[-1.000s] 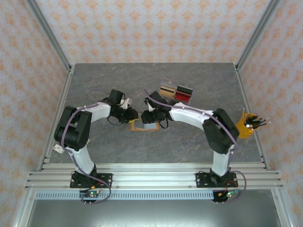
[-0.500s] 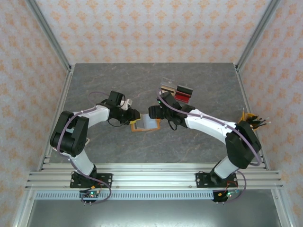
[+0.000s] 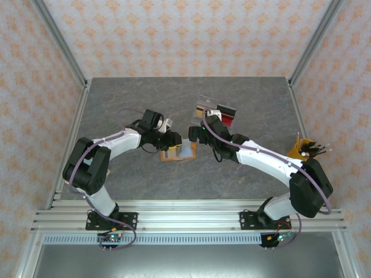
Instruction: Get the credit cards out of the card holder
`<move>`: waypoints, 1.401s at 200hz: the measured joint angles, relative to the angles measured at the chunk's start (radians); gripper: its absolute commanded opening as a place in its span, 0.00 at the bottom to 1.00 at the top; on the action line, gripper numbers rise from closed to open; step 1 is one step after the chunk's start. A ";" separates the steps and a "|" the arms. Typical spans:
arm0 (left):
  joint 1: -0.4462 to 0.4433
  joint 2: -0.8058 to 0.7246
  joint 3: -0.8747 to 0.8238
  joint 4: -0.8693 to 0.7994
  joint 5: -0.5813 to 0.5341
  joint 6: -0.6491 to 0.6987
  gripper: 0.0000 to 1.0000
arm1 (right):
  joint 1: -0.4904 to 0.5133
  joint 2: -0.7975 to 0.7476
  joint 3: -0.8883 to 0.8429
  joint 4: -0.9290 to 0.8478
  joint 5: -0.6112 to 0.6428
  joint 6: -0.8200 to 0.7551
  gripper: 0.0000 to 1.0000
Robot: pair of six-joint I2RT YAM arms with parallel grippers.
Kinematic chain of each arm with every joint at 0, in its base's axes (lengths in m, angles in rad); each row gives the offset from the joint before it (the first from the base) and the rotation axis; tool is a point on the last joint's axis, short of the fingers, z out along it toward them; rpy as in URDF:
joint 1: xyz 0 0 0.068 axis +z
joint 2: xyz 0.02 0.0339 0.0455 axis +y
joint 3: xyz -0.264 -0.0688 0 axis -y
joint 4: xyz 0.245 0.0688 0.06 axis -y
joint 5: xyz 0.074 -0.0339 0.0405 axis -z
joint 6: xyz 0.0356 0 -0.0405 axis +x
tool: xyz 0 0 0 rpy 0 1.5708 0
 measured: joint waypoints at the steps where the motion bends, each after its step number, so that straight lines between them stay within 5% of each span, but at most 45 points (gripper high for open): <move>1: 0.000 0.001 0.000 0.001 0.000 -0.001 0.36 | 0.000 -0.001 0.000 0.000 0.001 0.000 1.00; 81: 0.014 0.055 0.066 -0.047 -0.082 -0.026 0.36 | -0.005 0.012 0.001 -0.014 0.017 0.026 0.97; 189: 0.084 -0.046 -0.023 -0.093 -0.167 -0.113 0.34 | -0.005 0.286 0.172 -0.076 -0.277 0.094 0.35; 280: 0.021 0.020 -0.029 -0.021 -0.138 -0.154 0.27 | -0.005 0.494 0.303 -0.167 -0.334 0.131 0.20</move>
